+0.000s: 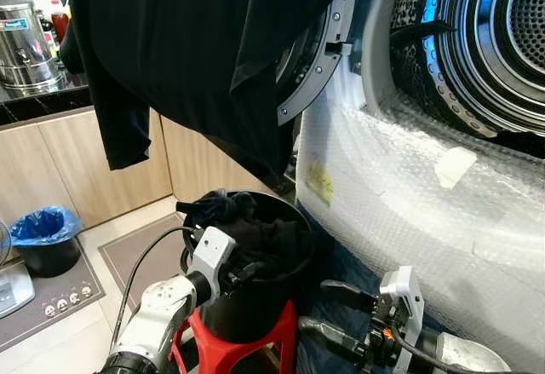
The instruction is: Clothes washing
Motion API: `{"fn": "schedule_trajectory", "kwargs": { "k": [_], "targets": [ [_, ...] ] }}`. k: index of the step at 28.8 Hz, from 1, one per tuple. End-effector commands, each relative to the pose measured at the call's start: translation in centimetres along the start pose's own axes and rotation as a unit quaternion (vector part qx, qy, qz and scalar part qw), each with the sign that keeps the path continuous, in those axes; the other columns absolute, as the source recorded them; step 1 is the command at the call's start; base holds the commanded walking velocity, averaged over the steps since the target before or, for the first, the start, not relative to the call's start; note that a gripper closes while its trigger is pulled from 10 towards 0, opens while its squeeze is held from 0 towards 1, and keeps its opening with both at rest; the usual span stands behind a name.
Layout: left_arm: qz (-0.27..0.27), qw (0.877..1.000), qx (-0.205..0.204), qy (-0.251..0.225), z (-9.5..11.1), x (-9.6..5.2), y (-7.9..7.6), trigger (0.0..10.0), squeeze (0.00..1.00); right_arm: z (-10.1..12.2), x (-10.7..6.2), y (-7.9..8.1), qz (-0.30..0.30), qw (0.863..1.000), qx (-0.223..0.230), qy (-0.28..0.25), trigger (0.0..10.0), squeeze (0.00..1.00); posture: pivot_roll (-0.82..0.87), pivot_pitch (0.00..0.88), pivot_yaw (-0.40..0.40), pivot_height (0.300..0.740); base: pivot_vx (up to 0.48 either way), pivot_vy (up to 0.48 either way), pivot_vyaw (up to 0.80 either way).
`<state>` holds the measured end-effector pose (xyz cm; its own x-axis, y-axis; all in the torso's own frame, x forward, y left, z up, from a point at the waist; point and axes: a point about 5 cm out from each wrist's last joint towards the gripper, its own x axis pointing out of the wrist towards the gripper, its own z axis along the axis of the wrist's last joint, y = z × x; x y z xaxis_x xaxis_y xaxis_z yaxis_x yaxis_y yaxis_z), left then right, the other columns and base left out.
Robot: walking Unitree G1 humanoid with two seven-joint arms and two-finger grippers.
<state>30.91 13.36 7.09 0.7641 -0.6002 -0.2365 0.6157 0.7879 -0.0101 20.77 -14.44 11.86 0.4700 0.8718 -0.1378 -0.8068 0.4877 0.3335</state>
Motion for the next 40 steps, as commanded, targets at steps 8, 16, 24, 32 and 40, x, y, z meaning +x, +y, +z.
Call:
{"fn": "schedule_trajectory", "kwargs": {
  "k": [8, 16, 24, 32, 40],
  "targets": [
    [0.009, 1.000, -0.005, 0.016, -1.4, -1.3, 0.8, 10.0, 0.00, 0.7, -0.6, 0.5, -0.002, 1.000, -0.007, -0.008, 10.0, 0.00, -0.06, 0.000, -0.054, 0.740, 0.000, 0.000, 0.00],
    [0.024, 1.000, -0.002, 0.012, -0.6, -0.8, 2.0, 10.0, 0.00, 0.7, -0.5, 0.6, -0.002, 1.000, -0.005, -0.006, 10.0, 0.00, -0.05, 0.000, -0.057, 0.740, 0.000, 0.000, 0.00],
    [0.030, 0.999, 0.001, 0.013, 0.1, 0.6, 2.3, 10.0, 0.00, 0.8, -0.3, 0.7, -0.003, 1.000, -0.005, -0.009, 10.0, 0.00, -0.05, 0.000, -0.056, 0.740, 0.000, 0.000, 0.00],
    [0.021, 1.000, -0.001, 0.013, 0.1, 1.8, 1.6, 10.0, 0.00, 0.8, 0.0, 0.6, -0.004, 1.000, -0.006, -0.013, 10.0, 0.00, -0.05, 0.000, -0.056, 0.740, 0.000, 0.000, 0.00],
    [-0.016, 1.000, 0.001, 0.019, -0.4, 2.9, -0.2, 10.0, 0.00, 0.9, 0.2, 0.7, 0.002, 1.000, -0.005, -0.014, 10.0, 0.00, -0.04, 0.000, -0.059, 0.740, 0.000, 0.000, 0.00]
  ]
}}
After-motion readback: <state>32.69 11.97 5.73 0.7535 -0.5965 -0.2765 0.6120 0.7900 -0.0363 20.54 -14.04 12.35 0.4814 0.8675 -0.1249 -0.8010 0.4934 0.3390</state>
